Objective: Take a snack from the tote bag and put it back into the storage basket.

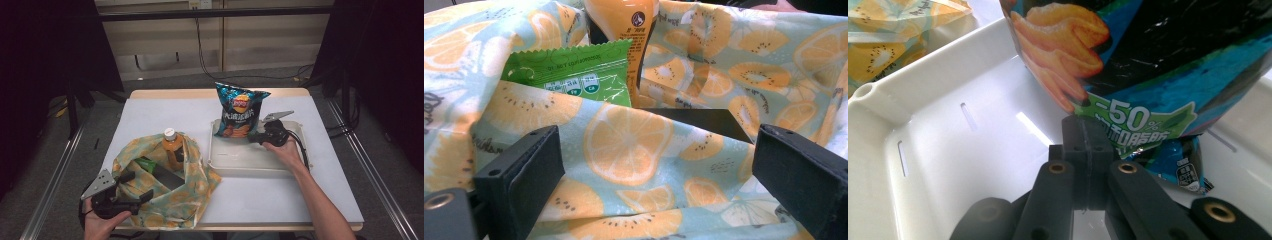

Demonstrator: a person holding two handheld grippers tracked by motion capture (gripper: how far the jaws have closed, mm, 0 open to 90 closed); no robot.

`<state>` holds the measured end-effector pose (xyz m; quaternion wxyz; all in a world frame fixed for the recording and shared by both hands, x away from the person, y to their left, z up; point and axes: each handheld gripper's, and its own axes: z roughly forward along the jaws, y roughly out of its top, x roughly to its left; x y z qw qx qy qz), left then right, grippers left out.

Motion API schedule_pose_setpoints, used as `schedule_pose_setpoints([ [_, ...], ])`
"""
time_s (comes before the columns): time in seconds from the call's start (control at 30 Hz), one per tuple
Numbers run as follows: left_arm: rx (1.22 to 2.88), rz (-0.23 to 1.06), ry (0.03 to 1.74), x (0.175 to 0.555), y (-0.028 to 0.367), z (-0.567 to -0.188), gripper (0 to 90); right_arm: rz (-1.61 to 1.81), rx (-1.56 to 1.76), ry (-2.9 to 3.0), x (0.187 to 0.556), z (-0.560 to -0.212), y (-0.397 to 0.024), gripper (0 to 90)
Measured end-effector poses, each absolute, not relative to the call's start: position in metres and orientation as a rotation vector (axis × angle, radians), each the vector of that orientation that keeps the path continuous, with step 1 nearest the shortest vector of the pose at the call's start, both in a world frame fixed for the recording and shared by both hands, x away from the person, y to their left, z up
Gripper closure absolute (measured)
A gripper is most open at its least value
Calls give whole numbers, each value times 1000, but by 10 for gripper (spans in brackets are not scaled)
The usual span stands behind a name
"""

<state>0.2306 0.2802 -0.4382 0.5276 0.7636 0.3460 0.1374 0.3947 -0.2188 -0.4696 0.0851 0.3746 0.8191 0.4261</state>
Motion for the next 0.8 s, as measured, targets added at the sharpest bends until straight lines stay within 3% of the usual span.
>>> schedule_pose_setpoints([
  [0.23, 1822, 334, 828, 230, 281, -437, 68, 1295, 1081, 2451, 390, -468, -215, 897],
  [0.8, 1831, 365, 814, 227, 279, -437, 187, 1437, 934, 2417, 343, -431, -191, 544],
])
